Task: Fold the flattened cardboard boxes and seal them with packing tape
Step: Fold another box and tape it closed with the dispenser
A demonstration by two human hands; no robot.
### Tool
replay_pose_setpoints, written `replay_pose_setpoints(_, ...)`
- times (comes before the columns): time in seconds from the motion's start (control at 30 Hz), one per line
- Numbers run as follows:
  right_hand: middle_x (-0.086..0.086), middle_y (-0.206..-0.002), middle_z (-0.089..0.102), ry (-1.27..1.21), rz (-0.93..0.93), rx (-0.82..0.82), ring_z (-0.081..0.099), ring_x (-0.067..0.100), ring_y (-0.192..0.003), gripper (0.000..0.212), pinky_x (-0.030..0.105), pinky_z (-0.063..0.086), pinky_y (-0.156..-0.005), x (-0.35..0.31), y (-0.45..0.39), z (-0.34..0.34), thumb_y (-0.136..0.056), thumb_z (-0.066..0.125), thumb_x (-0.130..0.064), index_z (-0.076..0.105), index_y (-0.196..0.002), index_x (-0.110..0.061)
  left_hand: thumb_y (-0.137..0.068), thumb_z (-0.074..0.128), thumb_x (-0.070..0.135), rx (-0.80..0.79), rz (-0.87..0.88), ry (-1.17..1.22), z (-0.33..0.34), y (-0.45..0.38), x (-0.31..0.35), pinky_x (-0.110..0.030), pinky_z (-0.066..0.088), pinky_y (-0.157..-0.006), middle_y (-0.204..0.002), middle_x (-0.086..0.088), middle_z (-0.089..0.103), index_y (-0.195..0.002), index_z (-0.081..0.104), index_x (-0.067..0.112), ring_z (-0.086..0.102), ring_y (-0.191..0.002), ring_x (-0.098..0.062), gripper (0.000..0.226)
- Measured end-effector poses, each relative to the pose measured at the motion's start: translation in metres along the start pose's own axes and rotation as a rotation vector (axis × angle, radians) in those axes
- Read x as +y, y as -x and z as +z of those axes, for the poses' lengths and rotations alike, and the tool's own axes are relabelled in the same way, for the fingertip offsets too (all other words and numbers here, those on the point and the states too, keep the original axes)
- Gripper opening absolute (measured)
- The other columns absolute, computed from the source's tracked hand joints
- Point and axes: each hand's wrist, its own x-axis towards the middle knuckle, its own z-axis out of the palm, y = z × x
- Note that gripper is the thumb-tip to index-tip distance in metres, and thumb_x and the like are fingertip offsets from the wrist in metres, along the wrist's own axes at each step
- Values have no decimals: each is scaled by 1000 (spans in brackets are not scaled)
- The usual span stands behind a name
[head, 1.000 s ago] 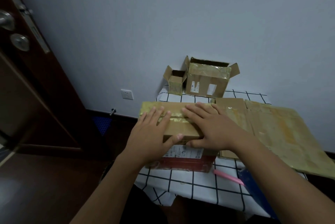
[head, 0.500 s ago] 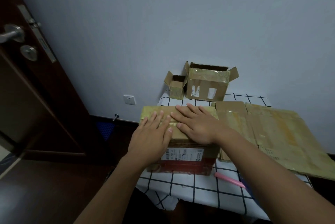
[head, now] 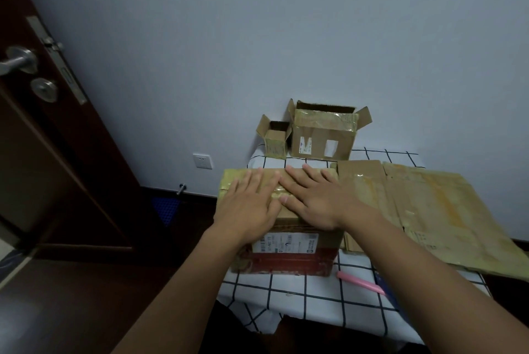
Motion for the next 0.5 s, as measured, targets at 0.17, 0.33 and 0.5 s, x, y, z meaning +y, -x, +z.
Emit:
replay_pose_setpoints(0.17, -5, -165, 10, 30, 43, 164, 8, 17, -152, 69, 42, 5, -121, -5, 5, 6, -94, 10, -67, 15, -156, -37, -100, 11, 53, -10, -6, -14, 5, -1, -1, -40, 0, -123, -164, 2, -3, -153, -3, 42, -6, -150, -15, 56)
replay_pose_setpoints(0.33, 5, -136, 60, -37, 11, 540, 51, 23, -128, 51, 37, 38, -105, 0, 21, 15, -98, 43, -49, 63, -128, -13, -100, 15, 50, 5, -12, -36, 7, -2, -2, -39, 4, -122, -165, 2, 3, -154, 3, 40, 1, -150, -15, 56)
replay_pose_setpoints(0.5, 7, -115, 65, -193, 204, 757, 59, 24, -105, 40, 37, 50, -84, 54, 72, 40, -94, 52, -39, 66, -119, -11, -94, 10, 55, 3, -25, -48, 8, -2, -1, -40, 10, -121, -164, 2, 8, -154, 8, 40, 8, -150, -17, 62)
